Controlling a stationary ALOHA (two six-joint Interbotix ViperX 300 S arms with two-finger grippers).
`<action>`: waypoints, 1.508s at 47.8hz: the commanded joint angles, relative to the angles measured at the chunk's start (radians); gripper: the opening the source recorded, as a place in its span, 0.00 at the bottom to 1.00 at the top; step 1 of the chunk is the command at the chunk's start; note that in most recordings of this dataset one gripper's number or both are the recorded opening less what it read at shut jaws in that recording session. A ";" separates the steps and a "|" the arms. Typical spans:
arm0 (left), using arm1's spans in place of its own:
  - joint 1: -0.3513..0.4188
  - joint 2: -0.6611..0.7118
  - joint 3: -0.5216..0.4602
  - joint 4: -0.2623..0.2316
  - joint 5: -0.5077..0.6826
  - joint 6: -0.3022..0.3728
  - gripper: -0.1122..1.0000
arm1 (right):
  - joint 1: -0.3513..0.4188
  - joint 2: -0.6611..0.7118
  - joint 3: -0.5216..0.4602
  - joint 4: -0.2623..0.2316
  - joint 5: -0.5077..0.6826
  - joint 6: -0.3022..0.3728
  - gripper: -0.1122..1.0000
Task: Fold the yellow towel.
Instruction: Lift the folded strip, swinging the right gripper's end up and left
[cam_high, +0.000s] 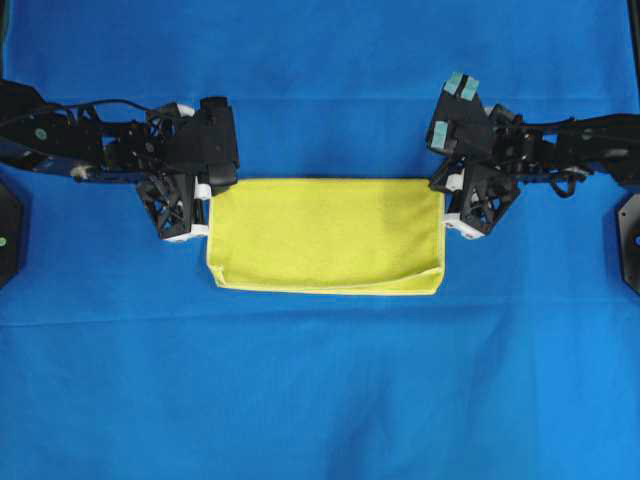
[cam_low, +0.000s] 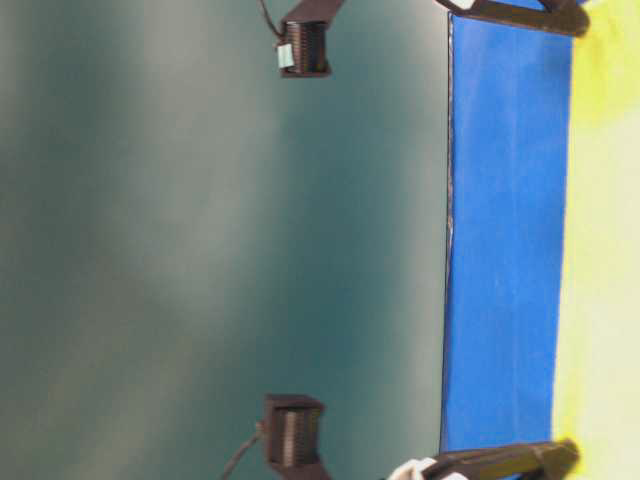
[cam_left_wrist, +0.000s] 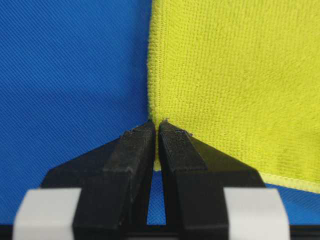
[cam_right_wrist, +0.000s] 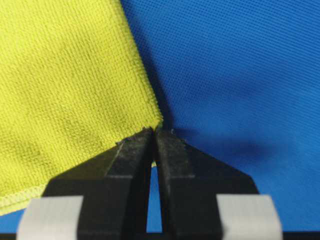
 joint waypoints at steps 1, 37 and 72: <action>-0.012 -0.061 -0.037 0.000 0.031 -0.003 0.12 | -0.002 -0.081 -0.018 -0.002 0.038 0.003 0.12; -0.043 -0.327 -0.160 0.000 0.206 -0.014 0.12 | 0.015 -0.471 -0.081 -0.021 0.273 0.005 0.12; -0.344 -0.190 -0.249 0.000 -0.078 0.063 0.12 | -0.282 -0.244 -0.255 -0.100 0.026 -0.012 0.12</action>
